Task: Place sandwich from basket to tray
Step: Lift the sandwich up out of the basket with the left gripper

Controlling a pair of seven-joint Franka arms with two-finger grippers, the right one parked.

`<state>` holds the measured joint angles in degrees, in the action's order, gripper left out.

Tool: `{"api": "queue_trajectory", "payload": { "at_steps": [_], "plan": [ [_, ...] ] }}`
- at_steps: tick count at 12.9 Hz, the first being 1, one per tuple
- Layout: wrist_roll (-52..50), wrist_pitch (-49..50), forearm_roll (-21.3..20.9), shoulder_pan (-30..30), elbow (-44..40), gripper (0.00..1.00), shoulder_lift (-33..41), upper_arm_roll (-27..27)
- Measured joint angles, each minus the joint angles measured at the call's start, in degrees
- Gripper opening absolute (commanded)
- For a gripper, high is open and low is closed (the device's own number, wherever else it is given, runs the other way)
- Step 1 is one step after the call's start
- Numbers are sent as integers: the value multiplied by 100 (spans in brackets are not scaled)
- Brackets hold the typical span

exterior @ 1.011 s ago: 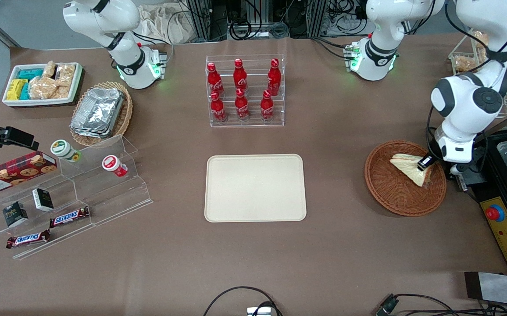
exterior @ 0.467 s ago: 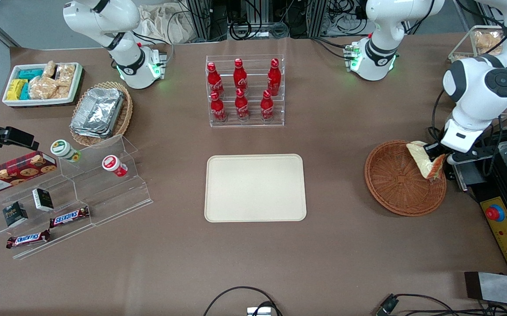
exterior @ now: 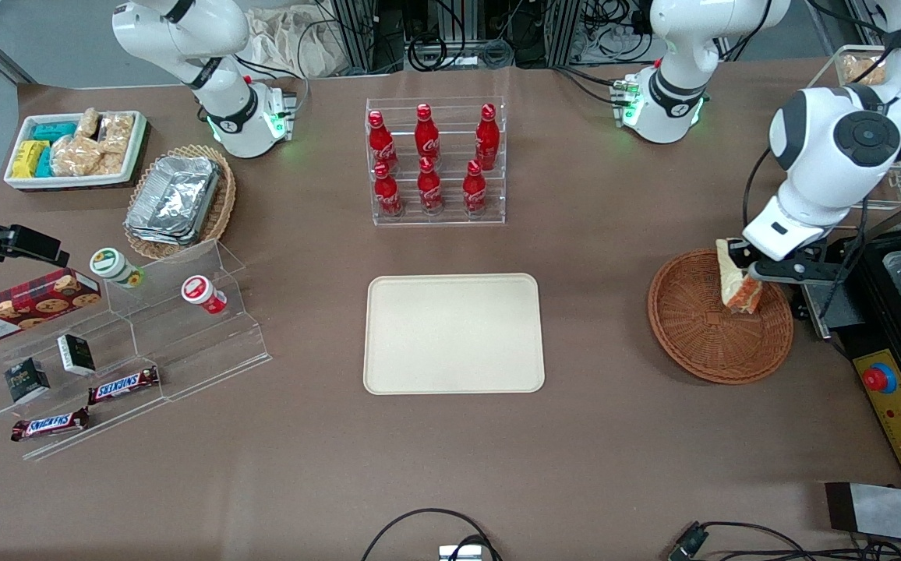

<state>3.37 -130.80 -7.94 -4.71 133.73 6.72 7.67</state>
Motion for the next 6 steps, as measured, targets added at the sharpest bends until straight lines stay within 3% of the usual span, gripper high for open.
{"api": "queue_trajectory", "payload": {
  "at_steps": [6],
  "plan": [
    [-325,787,264,18,-770,15,10,1073]
  ]
}}
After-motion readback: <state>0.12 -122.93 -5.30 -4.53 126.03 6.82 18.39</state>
